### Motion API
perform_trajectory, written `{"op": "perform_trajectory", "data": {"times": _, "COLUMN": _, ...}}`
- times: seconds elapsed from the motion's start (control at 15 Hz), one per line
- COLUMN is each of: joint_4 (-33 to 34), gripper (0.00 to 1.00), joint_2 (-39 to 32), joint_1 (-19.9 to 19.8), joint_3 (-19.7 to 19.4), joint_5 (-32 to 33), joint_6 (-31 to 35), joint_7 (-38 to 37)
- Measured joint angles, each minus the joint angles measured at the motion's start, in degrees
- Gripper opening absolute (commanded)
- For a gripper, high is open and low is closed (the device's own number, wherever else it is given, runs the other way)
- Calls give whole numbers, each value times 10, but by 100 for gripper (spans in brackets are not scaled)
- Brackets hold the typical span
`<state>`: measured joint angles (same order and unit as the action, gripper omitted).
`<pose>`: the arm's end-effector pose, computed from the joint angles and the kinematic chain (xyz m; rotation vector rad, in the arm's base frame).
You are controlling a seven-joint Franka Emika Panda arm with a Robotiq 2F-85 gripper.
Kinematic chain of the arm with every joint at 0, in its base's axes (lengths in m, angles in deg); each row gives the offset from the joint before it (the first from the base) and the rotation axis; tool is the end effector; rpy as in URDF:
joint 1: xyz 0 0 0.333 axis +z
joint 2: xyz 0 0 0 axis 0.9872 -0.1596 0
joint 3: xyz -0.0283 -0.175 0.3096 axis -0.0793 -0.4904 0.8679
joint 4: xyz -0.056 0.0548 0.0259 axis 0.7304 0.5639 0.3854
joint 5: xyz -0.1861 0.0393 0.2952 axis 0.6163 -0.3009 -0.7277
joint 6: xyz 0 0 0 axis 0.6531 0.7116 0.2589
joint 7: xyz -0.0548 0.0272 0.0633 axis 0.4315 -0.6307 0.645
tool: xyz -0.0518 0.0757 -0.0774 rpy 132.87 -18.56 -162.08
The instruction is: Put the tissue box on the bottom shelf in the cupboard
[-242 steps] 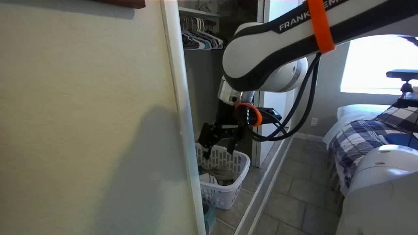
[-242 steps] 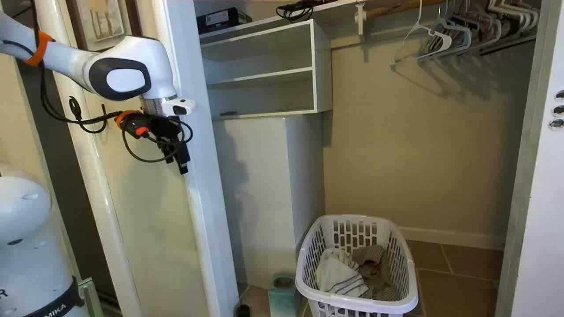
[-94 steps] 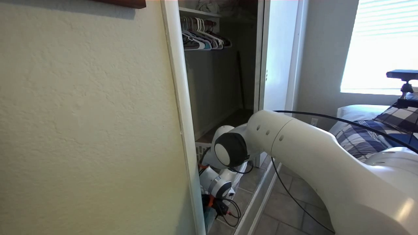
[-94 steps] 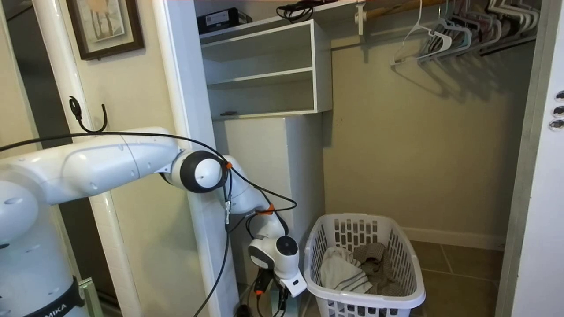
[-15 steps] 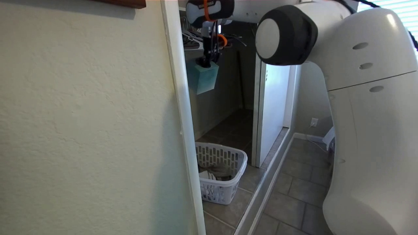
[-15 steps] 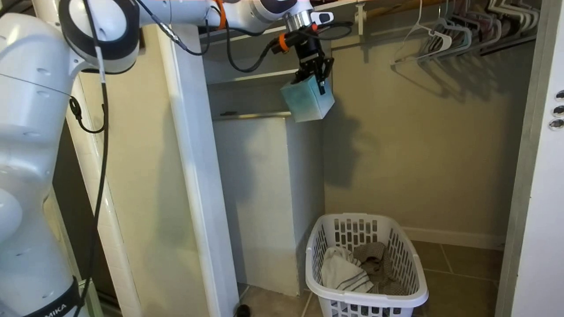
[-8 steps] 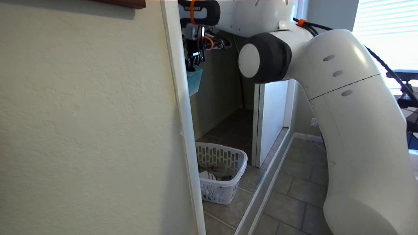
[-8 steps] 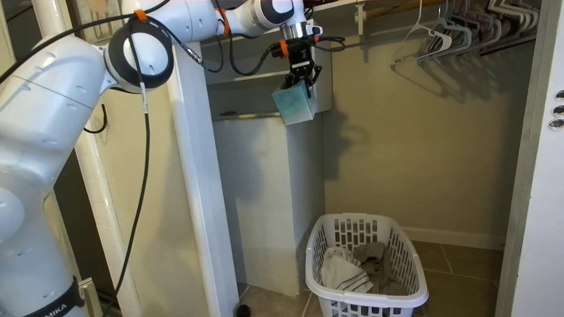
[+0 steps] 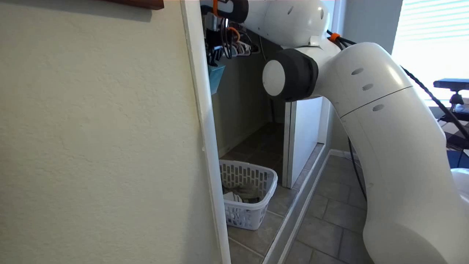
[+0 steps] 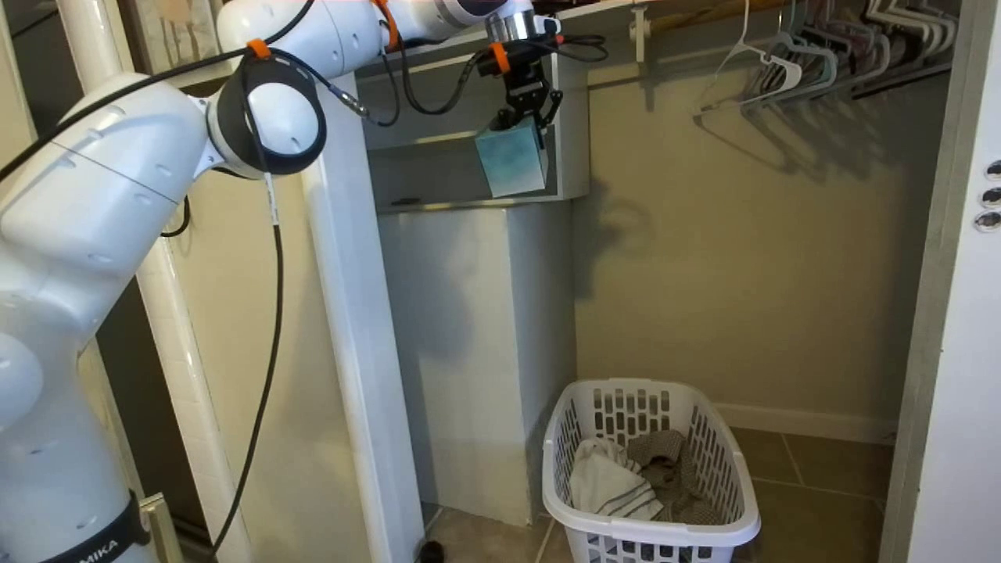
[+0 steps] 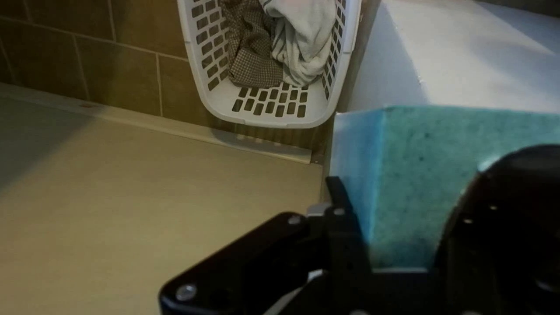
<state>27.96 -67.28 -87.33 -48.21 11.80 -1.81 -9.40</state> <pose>0.6867 -0.0625 0.6913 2.8927 0.8171 0.5165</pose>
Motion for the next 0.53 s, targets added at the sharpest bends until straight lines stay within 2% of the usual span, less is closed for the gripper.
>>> {"op": "perform_trajectory", "data": {"times": 0.27, "joint_4": 43, "gripper": 0, "joint_2": -21, "joint_1": 0, "joint_3": 21, "joint_5": -20, "joint_6": -2, "joint_7": 3}}
{"op": "perform_trajectory", "data": {"times": 0.53, "joint_4": 44, "gripper": 0, "joint_2": -33, "joint_1": 6, "joint_3": 50, "joint_5": -45, "joint_6": 48, "joint_7": 40}}
